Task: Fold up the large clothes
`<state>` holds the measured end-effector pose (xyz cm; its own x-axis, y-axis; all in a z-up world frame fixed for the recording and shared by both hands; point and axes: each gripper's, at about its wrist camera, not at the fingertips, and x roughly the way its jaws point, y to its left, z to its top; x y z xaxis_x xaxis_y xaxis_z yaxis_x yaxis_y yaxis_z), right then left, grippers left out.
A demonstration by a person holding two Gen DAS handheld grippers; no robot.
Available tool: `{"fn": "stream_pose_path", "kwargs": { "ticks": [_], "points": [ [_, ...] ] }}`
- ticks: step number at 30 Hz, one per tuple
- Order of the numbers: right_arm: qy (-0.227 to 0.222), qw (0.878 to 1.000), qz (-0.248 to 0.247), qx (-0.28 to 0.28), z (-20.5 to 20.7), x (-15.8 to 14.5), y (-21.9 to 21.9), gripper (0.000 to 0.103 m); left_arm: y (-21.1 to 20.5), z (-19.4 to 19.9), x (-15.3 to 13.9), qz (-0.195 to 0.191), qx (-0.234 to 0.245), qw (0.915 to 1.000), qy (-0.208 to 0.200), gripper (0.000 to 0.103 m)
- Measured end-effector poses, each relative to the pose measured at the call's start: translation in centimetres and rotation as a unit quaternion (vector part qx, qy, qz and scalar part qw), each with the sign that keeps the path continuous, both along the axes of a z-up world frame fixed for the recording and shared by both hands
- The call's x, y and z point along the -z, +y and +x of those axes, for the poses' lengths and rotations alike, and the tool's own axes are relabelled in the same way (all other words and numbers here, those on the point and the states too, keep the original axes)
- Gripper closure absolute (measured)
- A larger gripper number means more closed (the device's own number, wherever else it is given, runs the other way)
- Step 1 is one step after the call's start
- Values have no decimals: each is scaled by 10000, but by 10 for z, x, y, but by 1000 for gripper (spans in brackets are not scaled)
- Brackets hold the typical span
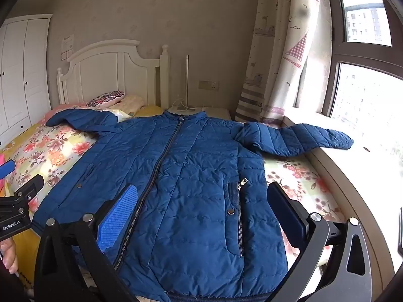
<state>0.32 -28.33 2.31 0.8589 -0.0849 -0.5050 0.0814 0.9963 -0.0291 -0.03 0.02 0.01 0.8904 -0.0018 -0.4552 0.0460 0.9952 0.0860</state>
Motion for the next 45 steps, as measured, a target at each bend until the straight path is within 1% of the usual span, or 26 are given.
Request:
{"fn": "stream_pose_path", "kwargs": {
  "ticks": [1, 5, 6, 8, 10, 16, 32, 45],
  "points": [
    [-9, 10000, 6, 1, 0, 0, 0, 4, 0, 0, 0, 50, 6, 10000, 57, 2],
    [-1, 10000, 47, -6, -2, 1, -2, 4, -1, -1, 0, 62, -6, 10000, -14, 2],
    [-18, 10000, 51, 0, -3, 1, -2, 4, -2, 1, 2, 86, 7, 10000, 31, 2],
    [3, 10000, 64, -1, 1, 1, -3, 4, -6, -3, 0, 142, 30, 9999, -48, 2],
    [9, 10000, 66, 0, 0, 1, -3, 4, -1, -3, -4, 45, 40, 10000, -52, 2],
    [22, 9999, 133, -8, 0, -1, -5, 4, -4, -4, -3, 70, 69, 10000, -1, 2],
    [64, 9998, 199, -39, 1, 5, -3, 4, -6, -5, -2, 55, 61, 10000, 3, 2],
    [176, 9995, 264, -27, 5, 10, -5, 4, 0, -1, 1, -5, 32, 10000, 85, 2]
  ]
}}
